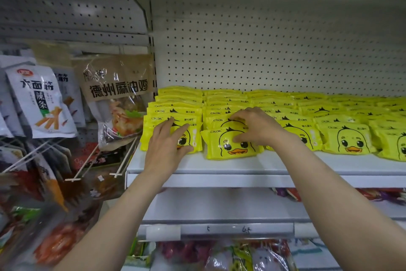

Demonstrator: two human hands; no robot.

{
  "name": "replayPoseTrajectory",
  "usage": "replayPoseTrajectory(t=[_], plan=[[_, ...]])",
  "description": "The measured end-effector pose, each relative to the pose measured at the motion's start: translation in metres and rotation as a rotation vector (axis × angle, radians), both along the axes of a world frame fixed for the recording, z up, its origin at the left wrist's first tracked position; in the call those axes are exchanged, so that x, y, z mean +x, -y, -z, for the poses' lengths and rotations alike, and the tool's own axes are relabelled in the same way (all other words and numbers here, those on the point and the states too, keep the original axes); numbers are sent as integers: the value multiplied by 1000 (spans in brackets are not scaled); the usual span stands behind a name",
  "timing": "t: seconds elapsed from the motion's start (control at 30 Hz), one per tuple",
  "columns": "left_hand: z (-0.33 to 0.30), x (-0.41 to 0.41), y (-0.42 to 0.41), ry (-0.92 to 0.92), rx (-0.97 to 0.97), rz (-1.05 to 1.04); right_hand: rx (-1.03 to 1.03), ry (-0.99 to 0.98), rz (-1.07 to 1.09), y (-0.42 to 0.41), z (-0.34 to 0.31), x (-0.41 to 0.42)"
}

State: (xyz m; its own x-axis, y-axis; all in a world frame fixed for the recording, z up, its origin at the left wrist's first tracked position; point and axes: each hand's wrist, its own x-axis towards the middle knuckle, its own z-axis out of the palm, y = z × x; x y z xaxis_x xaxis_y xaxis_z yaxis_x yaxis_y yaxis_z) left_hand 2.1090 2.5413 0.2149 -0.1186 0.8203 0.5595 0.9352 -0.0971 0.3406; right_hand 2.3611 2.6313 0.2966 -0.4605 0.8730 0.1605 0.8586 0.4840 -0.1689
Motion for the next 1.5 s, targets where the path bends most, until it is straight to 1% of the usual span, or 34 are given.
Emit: replayPoseTrajectory(t=[0.03,0.1,0.17,0.23,0.3,0.37,0.43,0.6,0.77,0.87,0.97,1.07,1.2,1.4,1.5], plan=[[0,-1,0,-2,-7,9,14,20,22,2,0,-2],[-2,-4,2,-12,-29,33,114,43,30,9,0,-9],[-5,-9,6,-33,-22,63,230,-51,-44,19,5,-23],[-7,-19,11,-75,19,73,287,-179,-161,33,13,-44],[-8,-30,16,-125,27,33,293,-234,-253,44,22,-69],[-7,-40,20,-154,19,0,267,-225,-322,50,33,-92],[-5,-46,22,-151,16,12,249,-195,-354,52,44,-111],[-2,-53,18,-125,8,67,286,-123,-321,48,57,-130],[-2,-63,0,-105,16,101,315,-124,-266,38,52,-134],[-6,-74,-15,-189,41,112,316,-136,-222,29,48,-138],[-10,-86,-27,-281,-38,161,238,-81,-245,19,45,-136],[-9,-94,-35,-269,-117,231,214,-9,-243,13,44,-135],[-8,-95,-44,-246,-146,250,246,65,-221,7,43,-137],[-10,-91,-62,-219,-148,254,284,74,-189,-5,38,-136],[-11,-89,-69,-210,-134,254,269,73,-166,-12,35,-137]])
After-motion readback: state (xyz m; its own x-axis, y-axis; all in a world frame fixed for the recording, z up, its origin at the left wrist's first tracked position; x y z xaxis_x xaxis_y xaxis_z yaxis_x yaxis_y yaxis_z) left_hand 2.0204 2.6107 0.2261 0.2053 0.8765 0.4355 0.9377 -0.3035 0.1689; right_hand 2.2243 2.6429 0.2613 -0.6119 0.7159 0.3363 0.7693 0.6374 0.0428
